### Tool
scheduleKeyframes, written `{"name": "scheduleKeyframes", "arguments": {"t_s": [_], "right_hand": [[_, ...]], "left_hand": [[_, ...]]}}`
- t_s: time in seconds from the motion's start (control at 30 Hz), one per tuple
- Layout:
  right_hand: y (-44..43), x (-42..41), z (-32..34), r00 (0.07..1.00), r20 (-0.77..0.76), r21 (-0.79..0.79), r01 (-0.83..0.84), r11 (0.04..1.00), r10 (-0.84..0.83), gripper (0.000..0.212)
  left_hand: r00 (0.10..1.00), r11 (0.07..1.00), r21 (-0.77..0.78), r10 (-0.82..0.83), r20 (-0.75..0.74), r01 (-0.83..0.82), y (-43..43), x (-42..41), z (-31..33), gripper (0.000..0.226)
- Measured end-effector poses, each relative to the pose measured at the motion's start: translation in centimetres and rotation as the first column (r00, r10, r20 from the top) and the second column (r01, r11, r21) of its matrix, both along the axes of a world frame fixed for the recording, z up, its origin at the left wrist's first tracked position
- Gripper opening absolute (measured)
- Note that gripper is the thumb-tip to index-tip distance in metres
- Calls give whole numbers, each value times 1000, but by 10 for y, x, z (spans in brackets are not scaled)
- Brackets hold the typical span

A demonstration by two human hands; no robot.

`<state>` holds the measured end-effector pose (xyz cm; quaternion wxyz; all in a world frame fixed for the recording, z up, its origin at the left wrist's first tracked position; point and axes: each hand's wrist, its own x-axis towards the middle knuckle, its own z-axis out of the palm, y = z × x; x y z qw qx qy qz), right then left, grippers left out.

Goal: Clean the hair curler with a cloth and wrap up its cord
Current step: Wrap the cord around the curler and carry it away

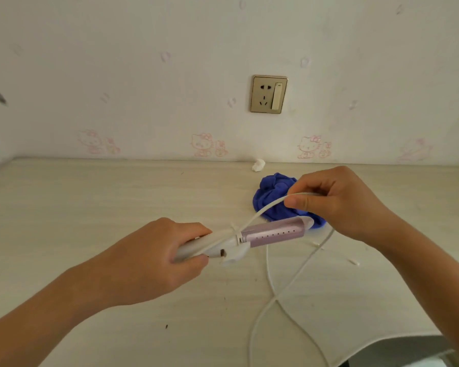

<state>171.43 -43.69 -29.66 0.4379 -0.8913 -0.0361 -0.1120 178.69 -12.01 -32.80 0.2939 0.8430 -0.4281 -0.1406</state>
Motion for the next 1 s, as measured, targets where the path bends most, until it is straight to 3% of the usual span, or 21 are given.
{"name": "scheduleKeyframes", "arguments": {"t_s": [0.1,0.17,0.27,0.37,0.47,0.63,0.77,0.87,1.0], "right_hand": [[-9,10,-4,999,-8,78,34,996,-34,23],[-8,15,-10,998,-25,110,64,992,-61,28],[16,18,-22,997,-60,40,46,998,-44,28],[51,18,-29,987,-127,-65,-104,992,95,22],[76,16,-27,974,-110,-186,-218,958,200,38],[89,19,-10,963,-122,-214,-261,941,240,42],[84,25,-1,972,-113,-217,-226,950,206,30],[63,32,14,991,-50,-112,-128,986,123,14],[38,38,27,992,5,-117,-121,986,123,8]], "left_hand": [[995,1000,8,-26,95,26,18,4,4,30],[995,997,-74,-19,94,26,28,6,8,33],[995,976,-217,28,100,-6,28,7,10,36],[980,968,-239,118,160,-78,12,7,10,31],[967,976,-170,169,193,-136,-2,10,10,28],[946,993,40,92,310,-110,-11,15,14,19],[943,991,59,97,318,-122,-14,15,16,11],[966,990,86,92,240,-115,-5,19,21,24],[979,983,181,-42,198,6,10,22,25,33]]}}
